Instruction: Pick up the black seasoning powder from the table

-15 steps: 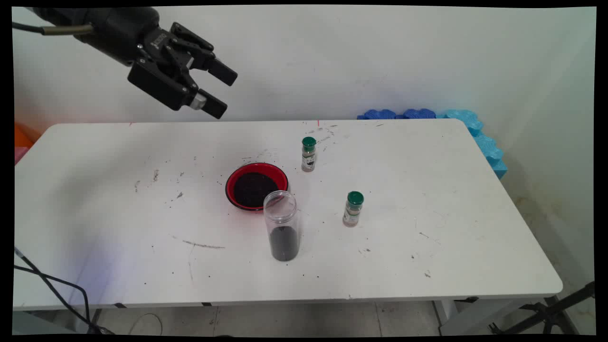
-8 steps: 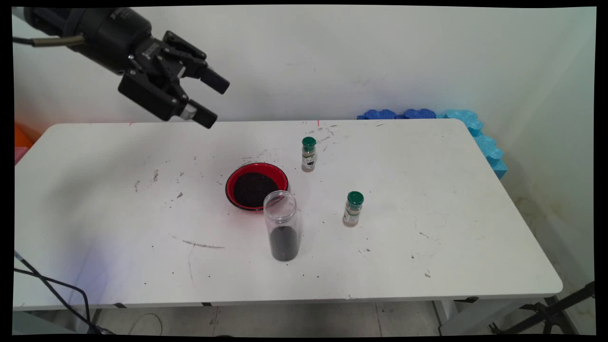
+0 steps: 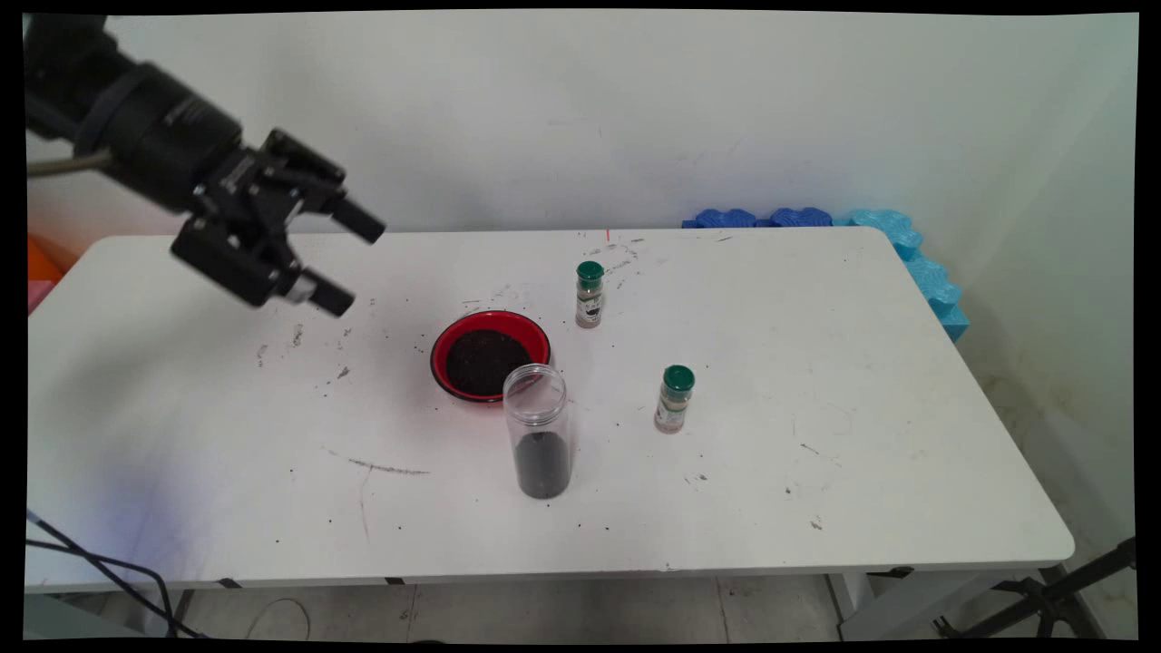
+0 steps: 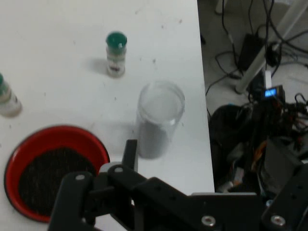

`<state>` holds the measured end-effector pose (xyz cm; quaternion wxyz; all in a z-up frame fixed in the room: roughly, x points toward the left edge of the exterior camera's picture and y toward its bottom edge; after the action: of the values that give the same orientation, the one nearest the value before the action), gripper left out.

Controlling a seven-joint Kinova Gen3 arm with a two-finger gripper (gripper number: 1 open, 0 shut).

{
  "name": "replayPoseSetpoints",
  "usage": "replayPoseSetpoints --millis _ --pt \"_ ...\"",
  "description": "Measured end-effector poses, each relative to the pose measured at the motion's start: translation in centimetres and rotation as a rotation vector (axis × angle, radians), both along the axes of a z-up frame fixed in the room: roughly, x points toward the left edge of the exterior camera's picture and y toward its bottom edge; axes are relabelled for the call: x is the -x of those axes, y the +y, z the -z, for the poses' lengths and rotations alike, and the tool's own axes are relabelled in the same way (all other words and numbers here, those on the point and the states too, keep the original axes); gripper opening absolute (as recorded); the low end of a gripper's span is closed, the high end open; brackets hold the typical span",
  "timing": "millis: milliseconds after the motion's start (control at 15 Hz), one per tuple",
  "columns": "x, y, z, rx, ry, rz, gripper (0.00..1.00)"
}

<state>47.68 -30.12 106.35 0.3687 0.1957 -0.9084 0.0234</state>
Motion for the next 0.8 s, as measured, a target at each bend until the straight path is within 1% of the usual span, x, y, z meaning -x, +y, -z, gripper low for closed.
replayPoseSetpoints --millis 467,800 --pt "-2.4 2.9 4.0 -0.041 -0.074 -0.046 1.0" --pt "-3.0 4.2 6.9 -0.054 -0.101 -0.077 1.0"
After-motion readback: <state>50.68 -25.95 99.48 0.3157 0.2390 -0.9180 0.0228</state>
